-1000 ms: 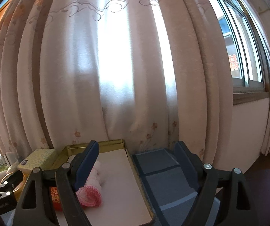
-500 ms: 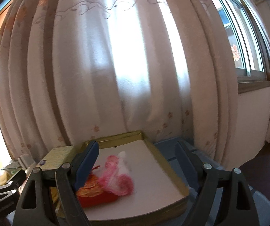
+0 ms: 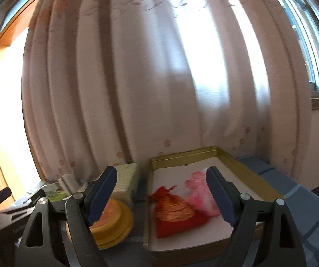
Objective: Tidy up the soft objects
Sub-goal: 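Withdraw both tools from the tray back toward the pile, then grasp the yellow sponge with the right gripper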
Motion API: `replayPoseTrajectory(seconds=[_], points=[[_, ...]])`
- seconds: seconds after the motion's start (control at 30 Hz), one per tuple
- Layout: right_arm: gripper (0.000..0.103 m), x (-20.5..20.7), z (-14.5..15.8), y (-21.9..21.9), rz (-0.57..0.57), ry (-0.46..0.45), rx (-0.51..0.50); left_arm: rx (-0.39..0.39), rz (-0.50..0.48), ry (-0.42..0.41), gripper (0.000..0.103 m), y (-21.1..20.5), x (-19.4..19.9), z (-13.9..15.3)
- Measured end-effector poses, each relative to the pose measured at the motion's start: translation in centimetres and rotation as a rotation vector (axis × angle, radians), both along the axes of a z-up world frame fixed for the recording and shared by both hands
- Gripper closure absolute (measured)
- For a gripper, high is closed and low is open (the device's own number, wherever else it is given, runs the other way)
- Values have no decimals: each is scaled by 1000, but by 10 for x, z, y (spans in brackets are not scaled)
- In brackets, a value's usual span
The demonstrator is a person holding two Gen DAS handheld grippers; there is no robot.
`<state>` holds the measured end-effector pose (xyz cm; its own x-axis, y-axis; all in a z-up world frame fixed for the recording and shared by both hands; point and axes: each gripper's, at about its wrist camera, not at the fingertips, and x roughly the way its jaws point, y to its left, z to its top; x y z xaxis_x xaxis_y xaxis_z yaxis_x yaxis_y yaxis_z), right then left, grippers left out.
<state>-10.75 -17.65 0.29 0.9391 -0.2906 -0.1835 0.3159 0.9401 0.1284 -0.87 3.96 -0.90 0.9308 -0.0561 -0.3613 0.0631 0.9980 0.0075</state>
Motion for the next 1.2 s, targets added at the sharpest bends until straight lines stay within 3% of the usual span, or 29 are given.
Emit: replayPoseTrajectory(seconds=[0.3, 0.7, 0.9, 1.07, 1.2], points=[[19, 24, -3, 43, 111, 45, -20, -25, 130, 19, 0, 64, 19, -3], [19, 66, -10, 120, 350, 136, -97, -55, 299, 45, 0, 123, 38, -8], [19, 97, -17, 154, 474, 237, -105, -72, 336, 67, 0, 141, 50, -11], [20, 126, -25, 174, 511, 336, -116, -140, 364, 117, 0, 160, 56, -17], [28, 144, -33, 188, 534, 402, -153, -174, 379, 148, 1, 166, 60, -21]])
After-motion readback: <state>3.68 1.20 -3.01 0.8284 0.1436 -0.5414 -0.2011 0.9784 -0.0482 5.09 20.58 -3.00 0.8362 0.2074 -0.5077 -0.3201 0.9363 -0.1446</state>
